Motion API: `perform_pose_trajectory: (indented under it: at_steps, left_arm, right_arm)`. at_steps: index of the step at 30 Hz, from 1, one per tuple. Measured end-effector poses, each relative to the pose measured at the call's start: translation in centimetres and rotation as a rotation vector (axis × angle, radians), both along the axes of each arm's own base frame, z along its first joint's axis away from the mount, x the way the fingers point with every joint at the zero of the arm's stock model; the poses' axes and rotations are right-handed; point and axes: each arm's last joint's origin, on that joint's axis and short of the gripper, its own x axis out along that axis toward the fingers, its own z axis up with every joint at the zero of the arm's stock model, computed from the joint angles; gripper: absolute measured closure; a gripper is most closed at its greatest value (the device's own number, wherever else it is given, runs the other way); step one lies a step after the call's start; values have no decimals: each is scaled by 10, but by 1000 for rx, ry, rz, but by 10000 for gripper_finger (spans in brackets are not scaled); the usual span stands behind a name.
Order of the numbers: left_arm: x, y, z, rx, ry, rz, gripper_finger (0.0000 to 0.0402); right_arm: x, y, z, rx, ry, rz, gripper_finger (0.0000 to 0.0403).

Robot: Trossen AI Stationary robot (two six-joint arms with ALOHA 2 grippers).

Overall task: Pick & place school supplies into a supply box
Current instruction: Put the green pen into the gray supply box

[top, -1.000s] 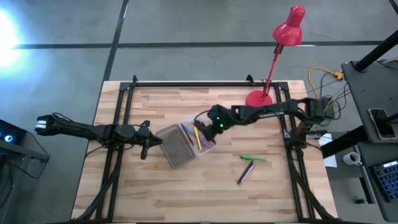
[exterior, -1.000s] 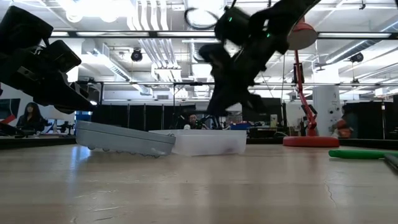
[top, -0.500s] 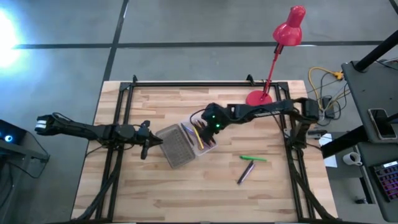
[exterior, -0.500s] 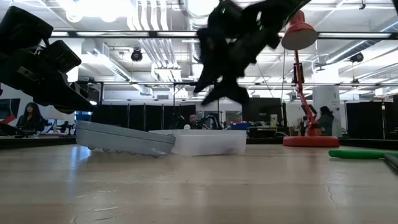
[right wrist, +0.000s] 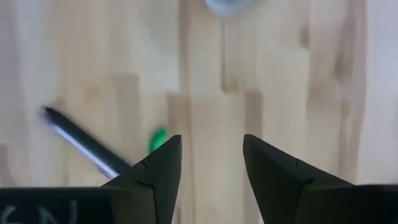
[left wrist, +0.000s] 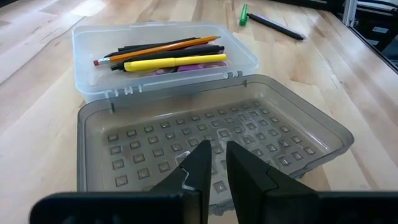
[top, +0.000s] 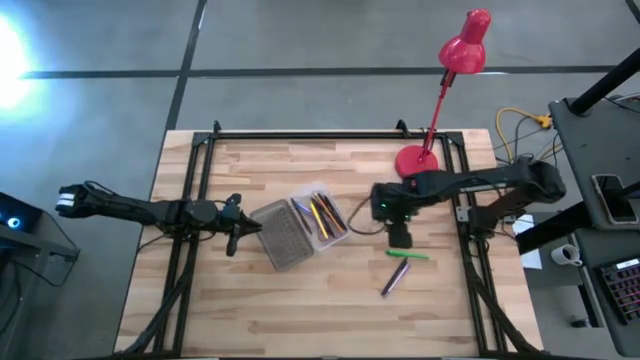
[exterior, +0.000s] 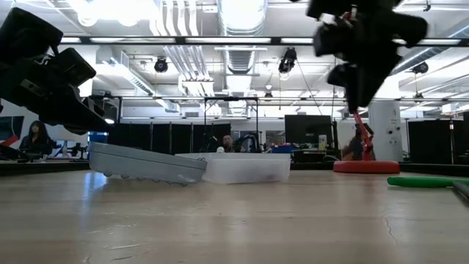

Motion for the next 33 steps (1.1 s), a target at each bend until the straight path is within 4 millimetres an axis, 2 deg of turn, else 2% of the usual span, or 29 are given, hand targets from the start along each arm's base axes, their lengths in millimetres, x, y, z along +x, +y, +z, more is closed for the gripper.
perform_pose_trajectory:
  at_steps: [5,8,16,19,26,33]
  left_arm:
    - [0,0,0,0,0,0,368]
    - [0,0,0,0,0,0,368]
    - [0,0,0,0,0,0,368]
    - [0,0,0,0,2,0,368]
    - [0,0,0,0,3,1,367]
    - [0,0,0,1,4,0,367]
  right_arm:
    - [-35,9,-22,-28,58,-72,242]
    - [-52,21,-33,-18,62,-58,241]
    - [-81,53,-69,-34,148,57,243]
    - [-87,57,-80,-65,161,-23,244]
    - [-84,61,-92,-17,90,-143,251]
    - [-83,62,-103,-19,105,-190,253]
